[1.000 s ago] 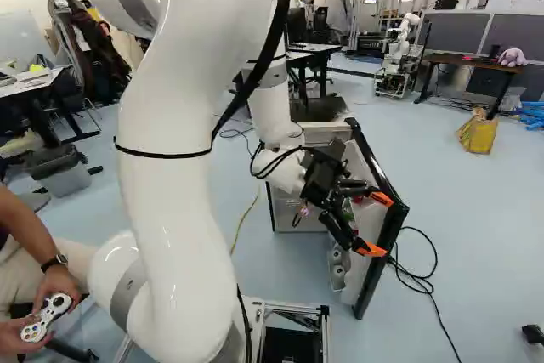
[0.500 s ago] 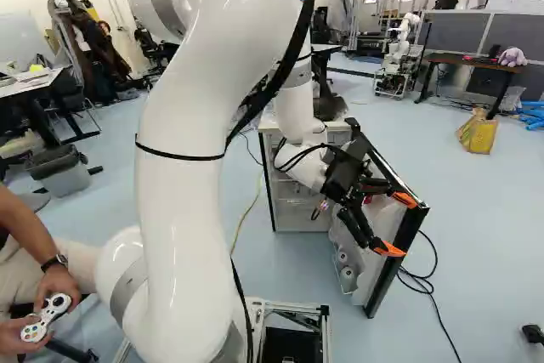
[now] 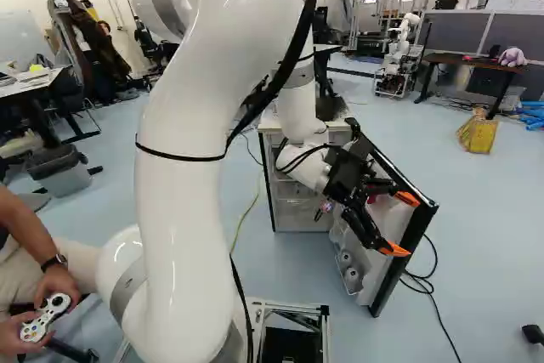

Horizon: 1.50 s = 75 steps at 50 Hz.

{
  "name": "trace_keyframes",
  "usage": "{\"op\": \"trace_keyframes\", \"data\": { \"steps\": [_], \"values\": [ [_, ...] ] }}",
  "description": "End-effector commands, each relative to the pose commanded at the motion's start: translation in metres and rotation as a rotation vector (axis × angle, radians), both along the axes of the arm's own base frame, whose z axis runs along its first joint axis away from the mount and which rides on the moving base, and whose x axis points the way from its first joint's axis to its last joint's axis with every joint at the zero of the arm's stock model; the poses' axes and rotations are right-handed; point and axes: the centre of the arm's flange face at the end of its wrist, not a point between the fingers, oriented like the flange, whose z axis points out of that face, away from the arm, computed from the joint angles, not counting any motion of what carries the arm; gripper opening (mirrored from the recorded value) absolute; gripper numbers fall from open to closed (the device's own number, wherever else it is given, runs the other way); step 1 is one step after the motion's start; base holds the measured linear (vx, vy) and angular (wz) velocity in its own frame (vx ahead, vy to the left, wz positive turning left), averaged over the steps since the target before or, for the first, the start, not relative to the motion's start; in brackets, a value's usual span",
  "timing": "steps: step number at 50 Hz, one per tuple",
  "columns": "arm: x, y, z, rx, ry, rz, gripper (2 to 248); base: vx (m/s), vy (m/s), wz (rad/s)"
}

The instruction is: Grab a drink from the fridge

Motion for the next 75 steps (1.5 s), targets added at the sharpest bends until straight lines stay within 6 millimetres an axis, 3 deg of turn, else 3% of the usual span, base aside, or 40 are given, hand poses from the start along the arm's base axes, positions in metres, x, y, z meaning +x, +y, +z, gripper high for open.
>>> {"op": "trace_keyframes", "data": {
  "steps": [75],
  "values": [
    [-0.074, 0.121, 0.012, -0.002, 0.156, 0.936, 247, 0.000, 0.000, 0.000]
  ]
}}
